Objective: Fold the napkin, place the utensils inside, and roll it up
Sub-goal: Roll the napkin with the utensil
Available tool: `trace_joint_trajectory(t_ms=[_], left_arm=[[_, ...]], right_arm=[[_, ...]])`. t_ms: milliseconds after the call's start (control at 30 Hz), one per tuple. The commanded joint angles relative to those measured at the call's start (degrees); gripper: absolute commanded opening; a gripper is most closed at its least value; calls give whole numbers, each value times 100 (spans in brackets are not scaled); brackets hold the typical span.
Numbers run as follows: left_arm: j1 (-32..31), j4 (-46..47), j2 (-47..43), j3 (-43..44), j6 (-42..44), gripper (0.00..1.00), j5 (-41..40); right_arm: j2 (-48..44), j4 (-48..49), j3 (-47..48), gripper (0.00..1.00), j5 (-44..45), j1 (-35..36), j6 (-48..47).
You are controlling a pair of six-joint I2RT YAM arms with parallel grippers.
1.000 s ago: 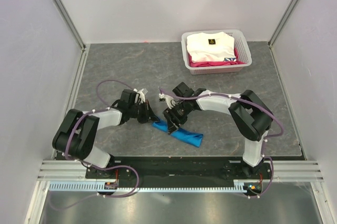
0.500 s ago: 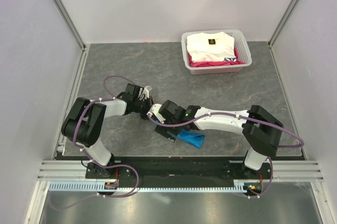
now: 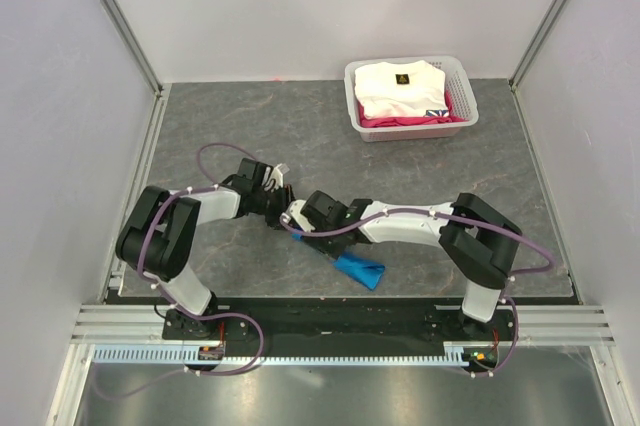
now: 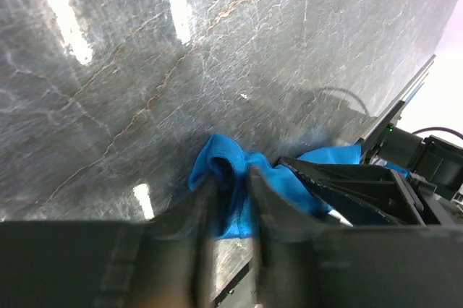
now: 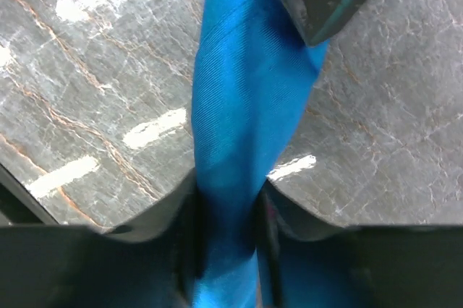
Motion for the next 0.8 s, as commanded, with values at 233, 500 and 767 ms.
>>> trace_joint_trajectory(t_ms=[233, 500, 767], left_arm=[[19, -8, -1200, -427, 279, 58, -978], [19, 774, -1473, -981, 94, 60, -697], [19, 1372, -876, -937, -20, 39, -363]], right_arm=[[630, -64, -280, 27, -2822, -1173, 219], [1141, 32, -122, 27, -3703, -1481, 228], [1045, 59, -25, 35, -3152, -1481, 448]])
